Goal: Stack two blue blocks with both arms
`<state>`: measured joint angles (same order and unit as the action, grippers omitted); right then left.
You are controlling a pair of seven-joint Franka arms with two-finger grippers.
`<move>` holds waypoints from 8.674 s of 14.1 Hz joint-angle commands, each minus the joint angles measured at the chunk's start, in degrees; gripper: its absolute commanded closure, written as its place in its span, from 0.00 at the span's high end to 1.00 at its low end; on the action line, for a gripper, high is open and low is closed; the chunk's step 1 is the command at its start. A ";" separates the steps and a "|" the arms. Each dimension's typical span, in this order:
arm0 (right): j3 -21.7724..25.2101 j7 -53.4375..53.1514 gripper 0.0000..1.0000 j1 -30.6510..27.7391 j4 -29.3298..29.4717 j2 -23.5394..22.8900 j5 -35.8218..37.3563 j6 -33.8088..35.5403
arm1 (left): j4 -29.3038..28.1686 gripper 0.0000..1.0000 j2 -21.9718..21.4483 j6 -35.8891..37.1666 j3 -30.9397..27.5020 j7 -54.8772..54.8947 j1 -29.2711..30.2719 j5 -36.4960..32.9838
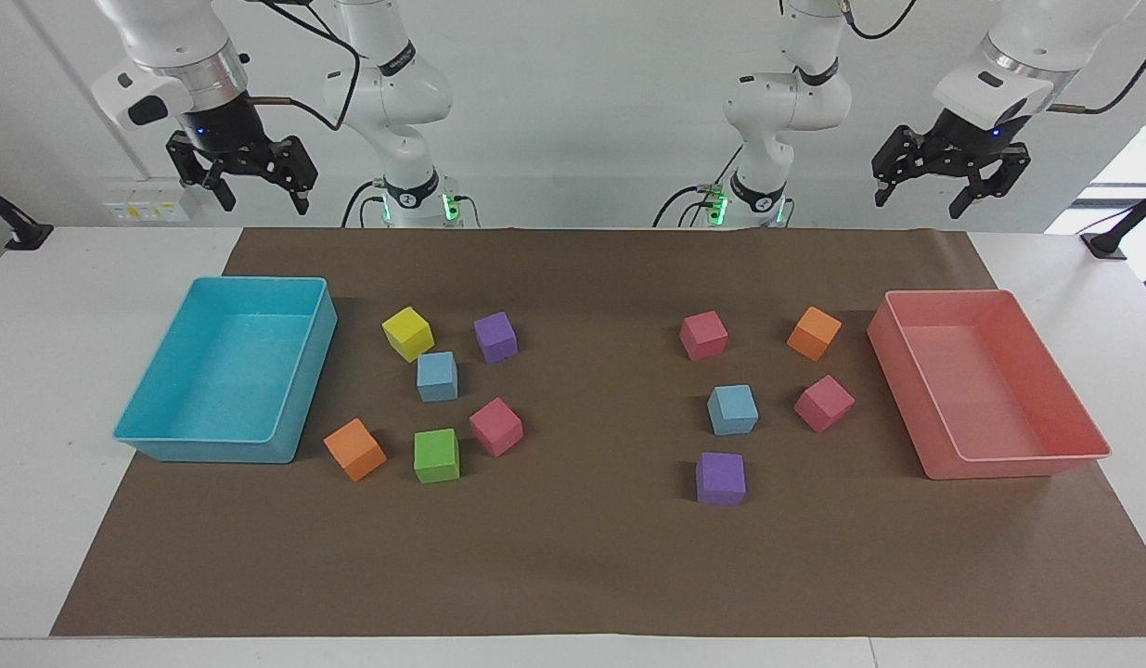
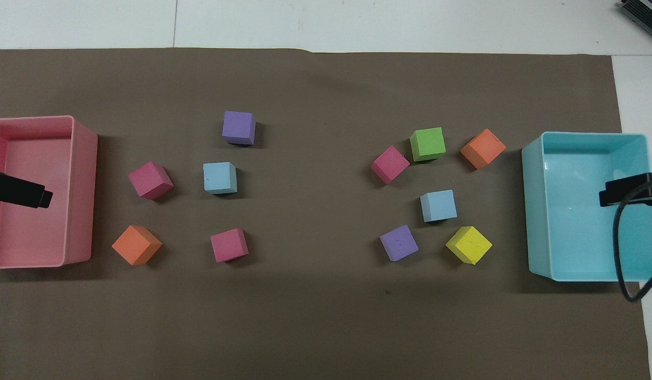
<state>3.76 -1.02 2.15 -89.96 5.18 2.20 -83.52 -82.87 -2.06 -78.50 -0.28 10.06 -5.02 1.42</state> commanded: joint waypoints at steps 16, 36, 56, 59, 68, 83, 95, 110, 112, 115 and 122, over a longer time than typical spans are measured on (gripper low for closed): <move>-0.25 0.49 1.00 -0.65 -0.48 0.53 -1.32 -0.42 | -0.10 1.00 -0.49 -0.07 -0.34 0.40 -0.43 -0.10; -0.25 0.49 1.00 -0.65 -0.48 0.53 -1.32 -0.51 | -0.10 1.00 -0.40 -0.43 -0.34 -0.30 -0.43 0.08; -0.42 0.58 1.00 -0.65 -0.05 0.36 -1.24 -0.59 | -0.19 1.00 -0.49 -0.34 -0.34 -0.13 -0.43 0.08; -0.25 0.75 1.00 -0.74 -0.04 0.27 -1.24 -0.59 | -0.19 1.00 -0.49 -0.25 -0.34 -0.13 -0.43 0.08; -0.68 0.49 1.00 0.05 -5.13 0.89 -4.05 -4.89 | -0.19 1.00 -0.49 -0.25 -0.34 -0.13 -0.43 0.08; -0.86 -6.09 1.00 11.47 -11.55 -13.25 -3.78 -26.32 | -0.19 1.00 -0.49 -0.25 -0.34 -0.13 -0.43 0.08; -0.86 -9.79 1.00 13.23 -29.31 -15.46 -4.13 -45.59 | -0.19 1.00 -0.49 -0.25 -0.34 -0.13 -0.52 0.08; -0.86 -10.14 1.00 13.06 -32.74 -18.19 -4.14 -50.52 | -0.28 1.00 -0.57 -0.16 -0.34 -0.13 -0.52 0.08; -0.86 -10.32 1.00 13.06 -33.09 -18.27 -4.14 -50.69 | -0.28 1.00 -0.57 -0.16 -0.34 -0.13 -0.52 0.08; -0.86 -10.32 1.00 13.23 -33.44 -18.27 -4.14 -51.22 | -0.28 1.00 -0.57 -0.25 -0.34 -0.13 -0.52 0.08; -0.86 -10.14 0.00 13.32 -32.57 -18.80 -4.22 -50.78 | -0.36 1.00 -0.57 -0.25 -0.34 -0.13 -0.52 0.08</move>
<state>3.18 -10.20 15.59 -122.44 -13.28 -1.12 -133.20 -82.87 -2.06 -78.51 -0.26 10.10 -5.02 1.43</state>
